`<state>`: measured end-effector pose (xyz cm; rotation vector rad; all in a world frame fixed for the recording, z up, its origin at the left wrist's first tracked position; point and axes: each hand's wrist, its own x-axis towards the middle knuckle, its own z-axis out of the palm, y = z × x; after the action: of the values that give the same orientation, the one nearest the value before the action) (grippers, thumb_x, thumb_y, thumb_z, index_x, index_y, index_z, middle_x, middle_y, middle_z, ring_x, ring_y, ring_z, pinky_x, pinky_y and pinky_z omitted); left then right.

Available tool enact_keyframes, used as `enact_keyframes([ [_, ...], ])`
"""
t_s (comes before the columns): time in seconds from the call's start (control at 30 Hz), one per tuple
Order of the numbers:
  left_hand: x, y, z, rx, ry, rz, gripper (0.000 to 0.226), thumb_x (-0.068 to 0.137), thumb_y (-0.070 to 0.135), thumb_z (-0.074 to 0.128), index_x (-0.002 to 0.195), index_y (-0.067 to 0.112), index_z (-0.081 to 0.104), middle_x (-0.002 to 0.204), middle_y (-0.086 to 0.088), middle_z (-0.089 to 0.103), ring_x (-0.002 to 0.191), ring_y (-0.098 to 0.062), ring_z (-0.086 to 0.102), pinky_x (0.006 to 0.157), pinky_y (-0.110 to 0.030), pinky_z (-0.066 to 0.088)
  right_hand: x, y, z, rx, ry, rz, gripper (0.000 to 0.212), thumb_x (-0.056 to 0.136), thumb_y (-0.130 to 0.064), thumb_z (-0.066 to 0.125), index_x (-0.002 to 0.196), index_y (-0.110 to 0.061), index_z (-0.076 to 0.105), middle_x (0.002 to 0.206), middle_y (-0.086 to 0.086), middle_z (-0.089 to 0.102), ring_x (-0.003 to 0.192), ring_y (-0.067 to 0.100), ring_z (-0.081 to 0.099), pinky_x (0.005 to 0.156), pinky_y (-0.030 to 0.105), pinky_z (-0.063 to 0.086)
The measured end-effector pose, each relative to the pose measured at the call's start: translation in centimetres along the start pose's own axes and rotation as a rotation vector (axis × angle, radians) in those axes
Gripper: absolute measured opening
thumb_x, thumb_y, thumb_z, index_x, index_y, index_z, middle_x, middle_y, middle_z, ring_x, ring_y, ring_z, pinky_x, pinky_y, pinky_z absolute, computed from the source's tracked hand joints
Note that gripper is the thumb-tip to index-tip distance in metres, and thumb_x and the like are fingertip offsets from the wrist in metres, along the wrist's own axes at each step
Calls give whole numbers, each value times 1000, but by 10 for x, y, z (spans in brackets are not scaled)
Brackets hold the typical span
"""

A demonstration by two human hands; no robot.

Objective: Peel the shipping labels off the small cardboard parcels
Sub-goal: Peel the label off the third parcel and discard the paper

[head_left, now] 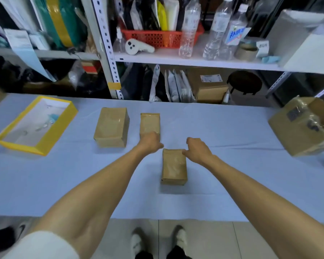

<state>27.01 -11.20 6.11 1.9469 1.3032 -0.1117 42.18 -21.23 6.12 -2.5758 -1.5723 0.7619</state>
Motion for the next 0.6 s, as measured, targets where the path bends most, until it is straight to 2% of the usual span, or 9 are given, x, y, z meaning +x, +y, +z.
enact_keyframes([
  [0.03, 1, -2, 11, -91, -40, -61, 35, 89, 26, 64, 108, -3, 60, 99, -15, 58, 93, -28, 58, 73, -36, 47, -1, 2, 8, 65, -11, 40, 40, 90, -26, 58, 119, 0, 48, 122, 20, 55, 108, 36, 57, 79, 35, 46],
  [0.13, 0, -12, 41, -261, -201, -232, 32, 83, 30, 71, 90, 5, 53, 97, -16, 57, 88, -27, 58, 72, -39, 52, -2, 10, 34, 231, -118, 137, 60, 85, -30, 65, 130, -1, 39, 128, 19, 52, 115, 36, 54, 77, 32, 41],
  [0.2, 2, -22, 56, -296, -255, -270, 34, 80, 23, 76, 98, 8, 53, 101, -19, 62, 84, -29, 60, 72, -41, 55, -3, 15, 52, 323, -197, 165, 66, 81, -27, 71, 132, -1, 37, 127, 17, 53, 114, 34, 55, 76, 31, 44],
  [0.27, 1, -28, 67, -382, -228, -289, 48, 76, 14, 79, 115, 9, 51, 108, -21, 64, 80, -29, 63, 70, -40, 58, -4, 22, 67, 423, -200, 175, 63, 79, -23, 73, 129, -3, 39, 125, 15, 56, 110, 31, 57, 77, 33, 49],
  [0.4, 5, -33, 75, -538, -155, -296, 45, 71, 1, 80, 108, 4, 55, 102, -21, 64, 67, -29, 66, 70, -43, 61, -2, 29, 76, 577, -120, 165, 58, 75, -19, 78, 122, -6, 46, 120, 14, 60, 105, 30, 61, 86, 41, 53],
  [0.53, 14, -17, 64, -499, -87, -192, 56, 67, 13, 84, 115, 9, 57, 101, -17, 70, 84, -29, 69, 82, -39, 58, 7, 32, 61, 666, -21, 186, 62, 73, -15, 80, 125, -7, 46, 120, 14, 60, 105, 31, 62, 86, 41, 54],
  [0.6, 18, -3, 57, -461, -54, -87, 62, 70, 15, 82, 125, 13, 53, 104, -13, 70, 89, -26, 68, 77, -33, 55, 17, 35, 46, 699, 17, 178, 68, 73, -13, 79, 130, -7, 42, 119, 16, 61, 104, 31, 63, 82, 39, 54],
])
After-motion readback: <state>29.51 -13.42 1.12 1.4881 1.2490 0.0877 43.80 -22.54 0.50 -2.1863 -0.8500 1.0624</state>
